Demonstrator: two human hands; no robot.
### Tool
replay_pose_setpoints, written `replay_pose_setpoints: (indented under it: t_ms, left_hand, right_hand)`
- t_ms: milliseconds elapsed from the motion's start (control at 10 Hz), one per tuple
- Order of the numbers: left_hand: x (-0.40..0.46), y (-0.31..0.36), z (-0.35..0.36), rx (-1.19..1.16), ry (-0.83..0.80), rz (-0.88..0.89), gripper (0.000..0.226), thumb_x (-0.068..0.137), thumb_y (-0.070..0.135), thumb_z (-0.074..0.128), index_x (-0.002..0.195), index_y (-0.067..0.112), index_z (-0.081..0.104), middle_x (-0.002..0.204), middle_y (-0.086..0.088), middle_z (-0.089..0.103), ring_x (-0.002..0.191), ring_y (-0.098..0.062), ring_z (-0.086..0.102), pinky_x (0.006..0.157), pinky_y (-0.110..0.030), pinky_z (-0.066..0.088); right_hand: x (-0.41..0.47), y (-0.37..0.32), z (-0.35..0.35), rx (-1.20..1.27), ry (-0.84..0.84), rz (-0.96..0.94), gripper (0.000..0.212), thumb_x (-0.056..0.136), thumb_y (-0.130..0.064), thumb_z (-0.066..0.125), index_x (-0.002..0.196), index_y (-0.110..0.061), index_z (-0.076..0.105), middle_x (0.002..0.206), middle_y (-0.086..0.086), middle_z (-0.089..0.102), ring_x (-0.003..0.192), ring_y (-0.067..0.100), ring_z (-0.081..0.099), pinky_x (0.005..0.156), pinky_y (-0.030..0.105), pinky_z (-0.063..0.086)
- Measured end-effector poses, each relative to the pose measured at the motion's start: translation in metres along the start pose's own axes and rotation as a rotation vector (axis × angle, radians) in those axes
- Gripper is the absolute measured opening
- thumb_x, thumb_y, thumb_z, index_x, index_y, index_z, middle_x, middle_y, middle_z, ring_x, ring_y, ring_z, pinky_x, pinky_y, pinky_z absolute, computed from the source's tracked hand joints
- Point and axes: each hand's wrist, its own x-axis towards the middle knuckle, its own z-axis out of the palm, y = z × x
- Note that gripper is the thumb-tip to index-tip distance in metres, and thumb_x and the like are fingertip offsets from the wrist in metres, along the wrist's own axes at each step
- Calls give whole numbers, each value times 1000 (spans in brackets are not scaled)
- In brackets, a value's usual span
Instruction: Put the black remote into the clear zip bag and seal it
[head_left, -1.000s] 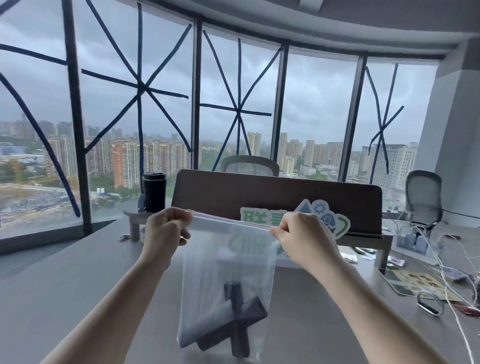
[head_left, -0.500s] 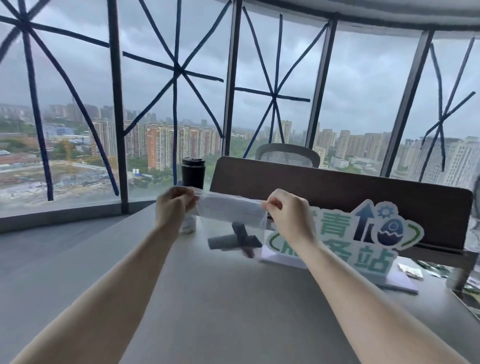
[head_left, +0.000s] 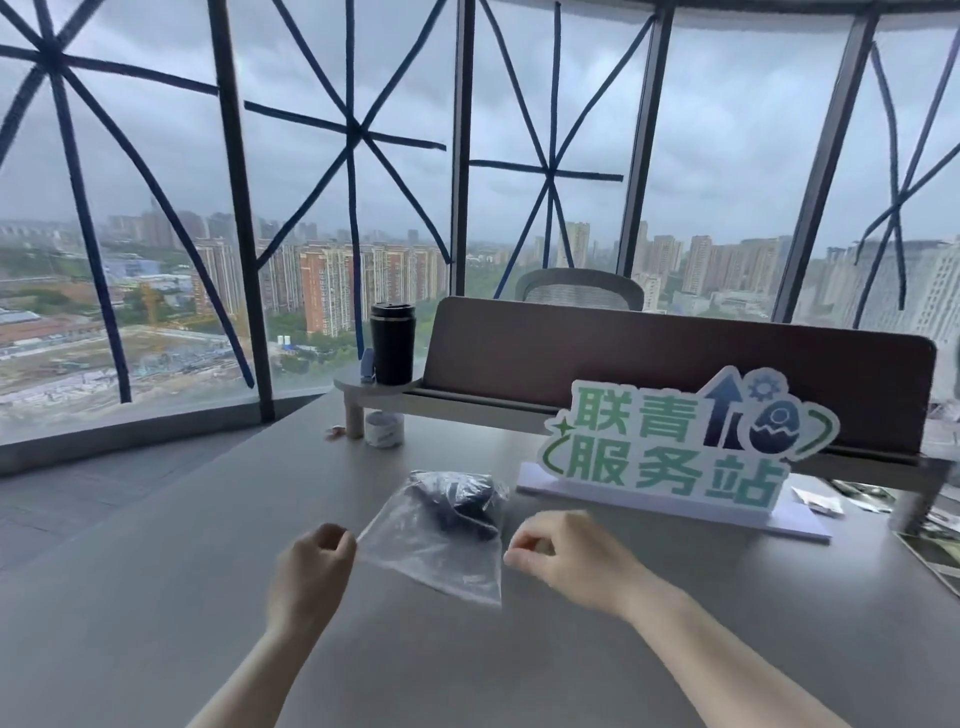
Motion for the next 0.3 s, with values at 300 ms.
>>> replay_pose_setpoints:
  t_ms: [300]
  left_hand:
    - [-138, -39, 15, -123, 49, 403, 22, 66, 20, 72, 67, 42, 67, 77, 20, 67, 63, 0, 62, 53, -10, 45]
  right_hand:
    - [-171, -73, -177, 521, 856, -472, 31, 84, -51, 63, 87, -23, 74, 75, 3, 72, 47, 19, 53, 51, 20, 48]
